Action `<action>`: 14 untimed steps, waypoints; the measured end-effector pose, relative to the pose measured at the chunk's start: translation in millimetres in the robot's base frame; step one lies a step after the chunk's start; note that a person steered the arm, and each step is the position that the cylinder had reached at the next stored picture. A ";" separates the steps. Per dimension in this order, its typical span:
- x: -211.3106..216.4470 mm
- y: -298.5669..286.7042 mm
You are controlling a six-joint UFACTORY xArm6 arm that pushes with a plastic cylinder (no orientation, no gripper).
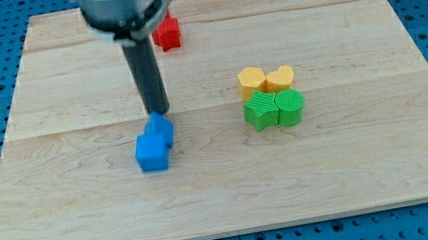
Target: Slide blue blocks into the hexagon
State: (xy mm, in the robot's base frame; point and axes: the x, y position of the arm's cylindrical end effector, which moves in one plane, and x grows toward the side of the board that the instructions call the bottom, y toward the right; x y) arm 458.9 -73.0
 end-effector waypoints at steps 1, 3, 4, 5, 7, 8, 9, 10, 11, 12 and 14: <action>49.9 56.6; 86.2 186.3; 47.3 221.7; 16.0 180.9; -2.1 86.6; -40.2 73.8; -31.8 53.5; 10.4 46.7; -24.2 15.3; -73.2 15.9; -15.2 27.6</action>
State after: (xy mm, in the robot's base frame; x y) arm 443.6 -45.4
